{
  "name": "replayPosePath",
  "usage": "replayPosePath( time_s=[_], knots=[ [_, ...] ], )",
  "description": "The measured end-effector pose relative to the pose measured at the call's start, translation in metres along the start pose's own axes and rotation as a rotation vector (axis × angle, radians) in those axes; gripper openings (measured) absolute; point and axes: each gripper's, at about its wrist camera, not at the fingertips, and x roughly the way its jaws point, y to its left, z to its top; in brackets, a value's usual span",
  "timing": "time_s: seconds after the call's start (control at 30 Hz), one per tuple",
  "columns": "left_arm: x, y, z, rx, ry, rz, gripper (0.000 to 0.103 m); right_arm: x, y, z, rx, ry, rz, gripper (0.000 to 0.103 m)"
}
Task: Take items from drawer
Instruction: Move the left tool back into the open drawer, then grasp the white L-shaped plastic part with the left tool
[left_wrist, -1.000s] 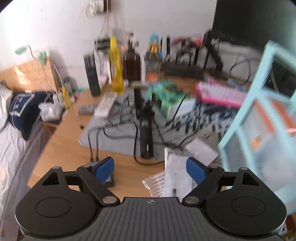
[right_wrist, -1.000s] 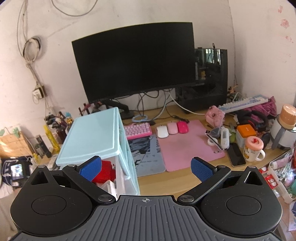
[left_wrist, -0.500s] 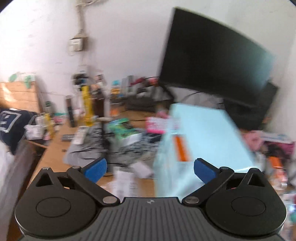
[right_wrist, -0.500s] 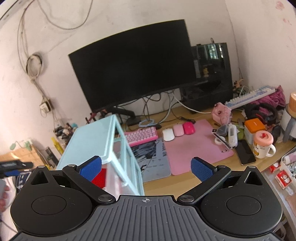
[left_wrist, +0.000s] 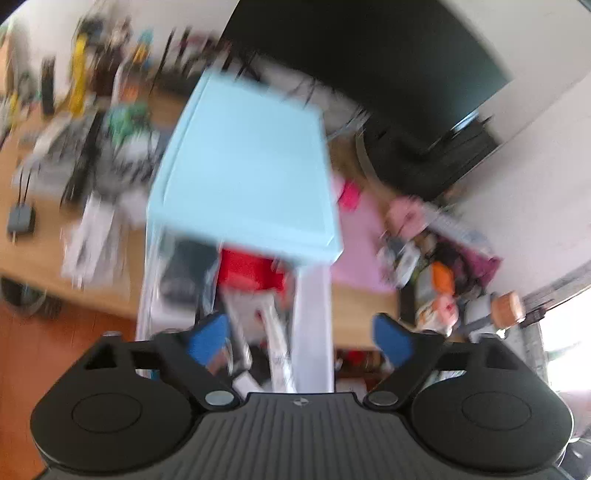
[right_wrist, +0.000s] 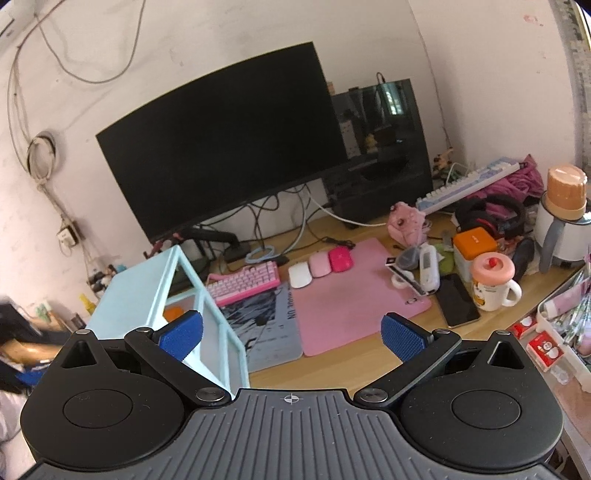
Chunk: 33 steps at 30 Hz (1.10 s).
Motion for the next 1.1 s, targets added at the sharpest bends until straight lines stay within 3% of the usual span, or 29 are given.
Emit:
replayPosePath(
  time_s=[0.23,0.7,0.83,1.1],
  knots=[
    [0.037,0.020,-0.005,-0.101,0.112,0.051,0.056,-0.005,-0.014,0.002,0.010,-0.010,-0.009,0.103],
    [0.048,0.018,-0.011,-0.103,0.139,0.095,0.055,-0.016,-0.022,-0.001,0.026,-0.019,-0.025,0.103],
    [0.051,0.019,-0.010,-0.107,0.164,0.098,0.042,-0.017,-0.021,-0.001,0.025,-0.019,-0.027,0.103],
    [0.063,0.023,-0.011,-0.132,0.215,0.081,0.036,-0.020,-0.020,0.002,0.021,-0.029,-0.031,0.103]
  ],
)
